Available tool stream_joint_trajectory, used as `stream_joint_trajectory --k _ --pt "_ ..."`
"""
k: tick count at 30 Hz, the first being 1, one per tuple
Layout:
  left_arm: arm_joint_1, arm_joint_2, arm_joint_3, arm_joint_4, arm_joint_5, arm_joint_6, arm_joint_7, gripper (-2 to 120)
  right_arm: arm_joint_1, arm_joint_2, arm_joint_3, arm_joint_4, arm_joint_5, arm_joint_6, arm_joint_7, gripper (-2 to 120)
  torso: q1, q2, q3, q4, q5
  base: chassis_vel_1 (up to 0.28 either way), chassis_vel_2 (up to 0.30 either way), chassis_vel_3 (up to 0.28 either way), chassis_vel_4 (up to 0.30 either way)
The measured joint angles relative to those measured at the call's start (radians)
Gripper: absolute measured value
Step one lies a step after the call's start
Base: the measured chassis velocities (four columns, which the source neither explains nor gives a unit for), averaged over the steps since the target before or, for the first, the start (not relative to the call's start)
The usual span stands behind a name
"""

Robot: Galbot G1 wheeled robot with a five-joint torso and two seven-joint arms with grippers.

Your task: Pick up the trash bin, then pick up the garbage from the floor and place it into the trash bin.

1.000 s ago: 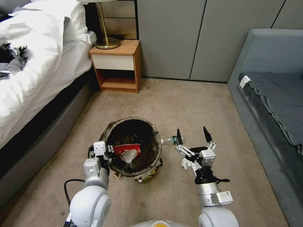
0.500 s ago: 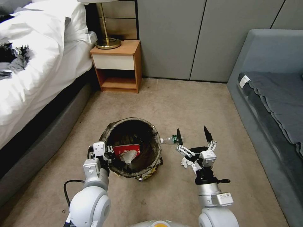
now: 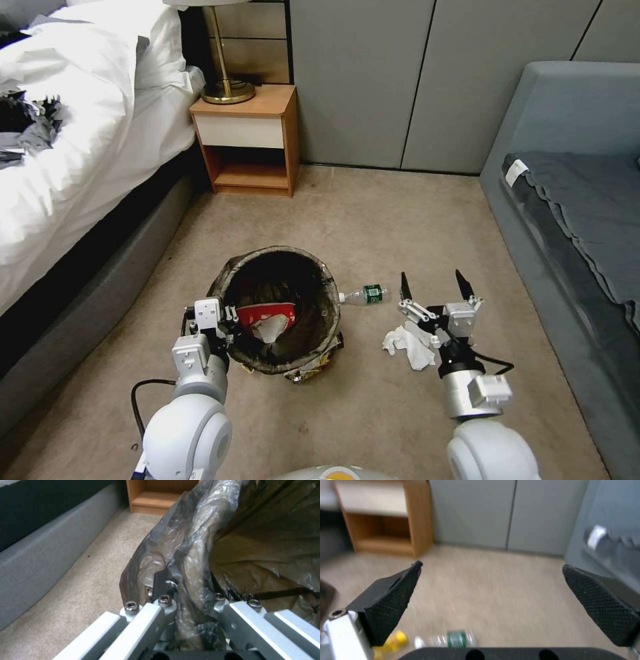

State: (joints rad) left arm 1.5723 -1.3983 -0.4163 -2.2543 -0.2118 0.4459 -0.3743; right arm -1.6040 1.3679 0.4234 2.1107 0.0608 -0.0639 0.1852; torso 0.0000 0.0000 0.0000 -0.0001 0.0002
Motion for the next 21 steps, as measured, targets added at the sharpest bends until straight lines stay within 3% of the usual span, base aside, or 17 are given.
stream_joint_trajectory --k 6,13,21 --pt "0.004 0.001 0.0 -0.004 0.0 0.0 0.0 2 0.024 -0.026 0.02 -0.058 0.04 -0.13 0.005 100 0.0 0.0 0.0 0.0001 -0.0002 0.0 0.0 0.0 0.0" --pt "0.007 0.001 0.0 -0.012 0.0 0.0 0.0 2 0.088 -0.089 0.015 -0.235 0.1 -0.254 -0.058 100 0.0 0.0 0.0 0.0001 -0.0001 0.0 0.0 0.0 0.0" --pt "0.015 -0.001 0.0 -0.016 0.005 -0.001 0.0 2 0.184 -0.104 -0.02 -0.402 0.148 -0.288 -0.109 100 0.0 0.0 0.0 0.0003 -0.0003 0.0 0.0 0.0 0.0"
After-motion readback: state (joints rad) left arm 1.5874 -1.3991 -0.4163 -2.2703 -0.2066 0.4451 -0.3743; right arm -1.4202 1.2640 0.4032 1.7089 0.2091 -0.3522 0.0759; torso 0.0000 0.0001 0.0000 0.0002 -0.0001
